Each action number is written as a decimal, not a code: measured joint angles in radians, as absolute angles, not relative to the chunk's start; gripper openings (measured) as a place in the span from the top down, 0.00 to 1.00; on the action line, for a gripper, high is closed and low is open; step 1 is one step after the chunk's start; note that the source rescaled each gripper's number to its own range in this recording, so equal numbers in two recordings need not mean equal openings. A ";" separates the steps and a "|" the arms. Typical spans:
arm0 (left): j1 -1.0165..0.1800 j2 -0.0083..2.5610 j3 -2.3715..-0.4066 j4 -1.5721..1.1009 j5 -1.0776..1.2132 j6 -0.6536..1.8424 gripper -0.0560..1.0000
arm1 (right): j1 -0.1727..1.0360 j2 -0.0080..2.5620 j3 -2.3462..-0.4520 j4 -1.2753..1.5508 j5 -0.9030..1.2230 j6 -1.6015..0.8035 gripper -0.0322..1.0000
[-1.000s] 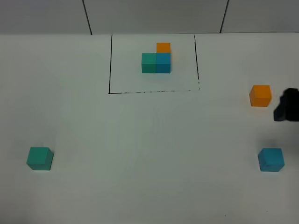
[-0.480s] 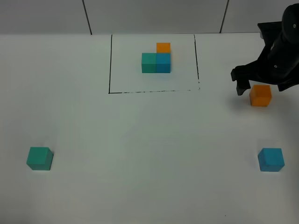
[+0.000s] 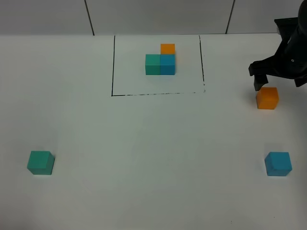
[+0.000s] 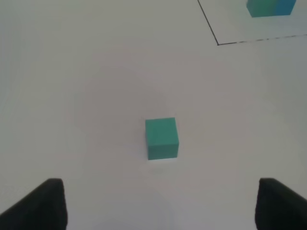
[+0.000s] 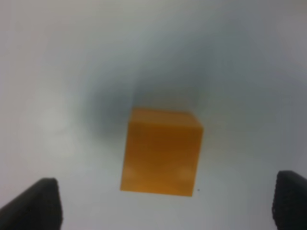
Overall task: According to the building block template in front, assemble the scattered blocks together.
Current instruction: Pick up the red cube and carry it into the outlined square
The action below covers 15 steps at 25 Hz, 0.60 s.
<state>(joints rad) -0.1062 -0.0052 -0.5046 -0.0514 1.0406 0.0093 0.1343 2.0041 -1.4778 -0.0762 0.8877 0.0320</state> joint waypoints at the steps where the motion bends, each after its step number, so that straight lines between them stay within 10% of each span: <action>1: -0.106 -0.005 -0.505 -0.051 1.041 0.009 0.21 | 0.130 2.004 -1.478 -0.062 0.888 0.013 0.22; 15: -0.106 -0.005 -0.505 -0.051 1.041 0.009 0.21 | 0.124 2.102 -1.480 -0.023 0.828 -0.037 0.22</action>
<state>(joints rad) -0.1062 -0.0052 -0.5046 -0.0514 1.0406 0.0093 0.1240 2.1019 -1.4801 -0.0231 0.8278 -0.0365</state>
